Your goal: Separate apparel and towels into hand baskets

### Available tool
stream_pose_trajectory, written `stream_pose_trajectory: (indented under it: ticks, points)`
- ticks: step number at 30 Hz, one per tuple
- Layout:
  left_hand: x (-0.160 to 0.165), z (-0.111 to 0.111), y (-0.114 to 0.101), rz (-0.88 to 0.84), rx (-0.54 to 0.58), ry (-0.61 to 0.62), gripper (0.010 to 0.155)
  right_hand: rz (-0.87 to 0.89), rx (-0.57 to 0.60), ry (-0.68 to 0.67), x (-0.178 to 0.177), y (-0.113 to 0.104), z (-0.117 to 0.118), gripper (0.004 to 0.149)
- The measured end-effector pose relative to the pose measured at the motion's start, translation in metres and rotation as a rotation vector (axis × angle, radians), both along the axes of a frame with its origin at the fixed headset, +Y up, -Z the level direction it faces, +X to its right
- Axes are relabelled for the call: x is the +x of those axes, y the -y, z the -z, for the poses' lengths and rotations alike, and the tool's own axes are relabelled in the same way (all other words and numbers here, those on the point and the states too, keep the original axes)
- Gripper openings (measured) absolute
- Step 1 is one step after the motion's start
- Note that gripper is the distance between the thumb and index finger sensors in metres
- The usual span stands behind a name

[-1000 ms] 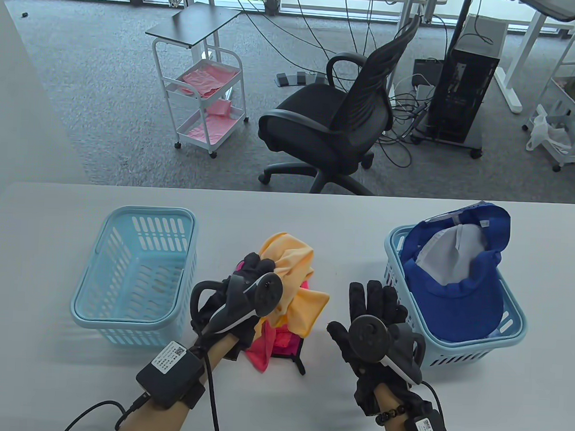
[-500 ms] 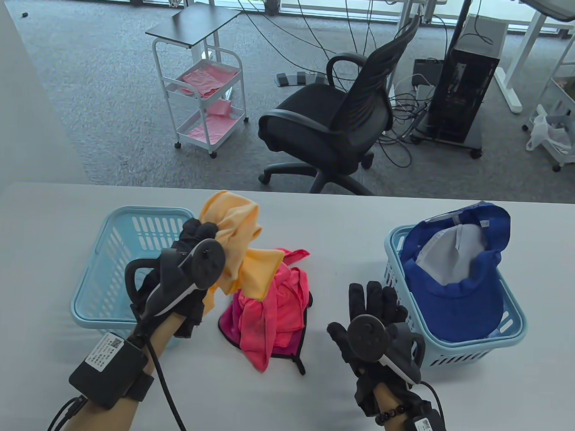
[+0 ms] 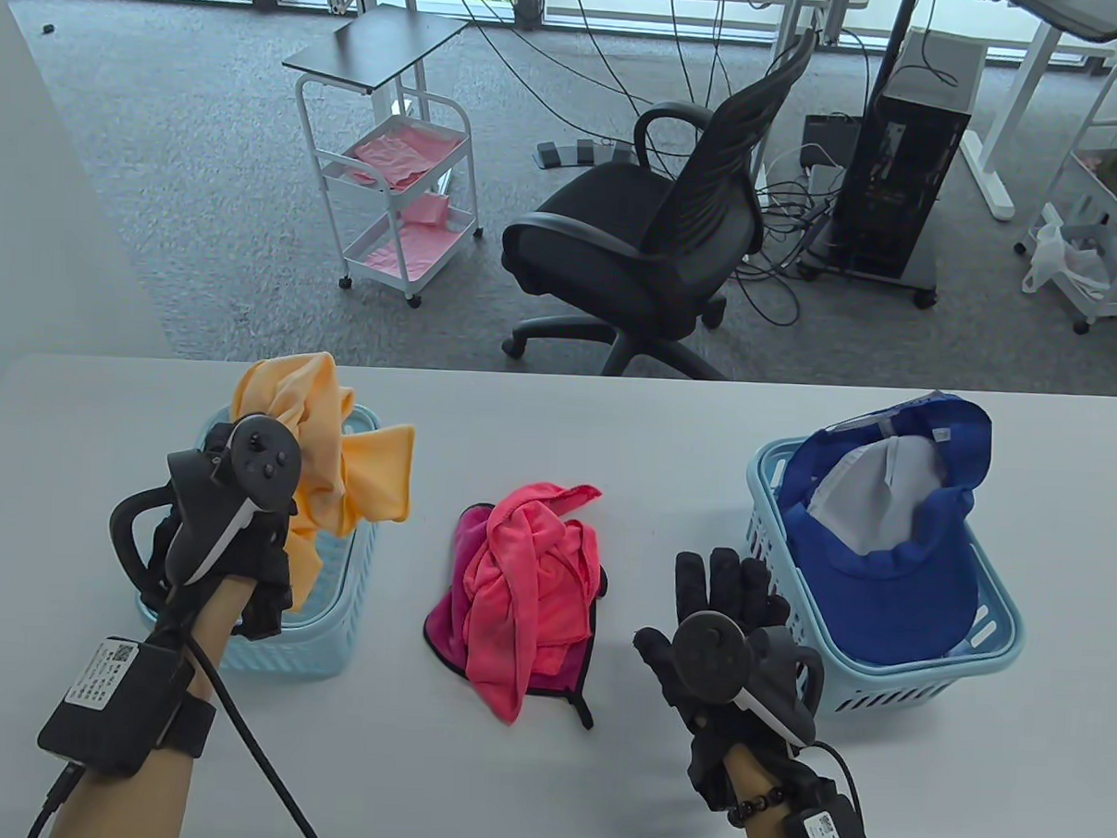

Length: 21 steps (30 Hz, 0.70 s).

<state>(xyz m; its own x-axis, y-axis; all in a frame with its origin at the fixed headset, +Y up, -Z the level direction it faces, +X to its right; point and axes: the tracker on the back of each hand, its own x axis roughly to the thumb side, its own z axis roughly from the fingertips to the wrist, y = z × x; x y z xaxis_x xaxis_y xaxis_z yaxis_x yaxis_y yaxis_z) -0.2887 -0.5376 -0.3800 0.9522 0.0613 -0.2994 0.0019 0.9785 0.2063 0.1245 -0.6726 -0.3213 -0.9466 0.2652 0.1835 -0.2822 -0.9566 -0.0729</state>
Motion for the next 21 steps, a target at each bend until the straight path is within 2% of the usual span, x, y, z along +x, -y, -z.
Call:
stream_pose_trajectory:
  ticks: [9, 21]
  points:
    - [-0.018, 0.016, 0.028, -0.016, -0.070, -0.073, 0.049, -0.002, -0.009, 0.000, -0.001, 0.001, 0.000, 0.085]
    - [-0.029, 0.027, 0.042, -0.017, -0.111, -0.126, 0.054, -0.007, -0.020, 0.005, 0.000, 0.001, 0.000, 0.085]
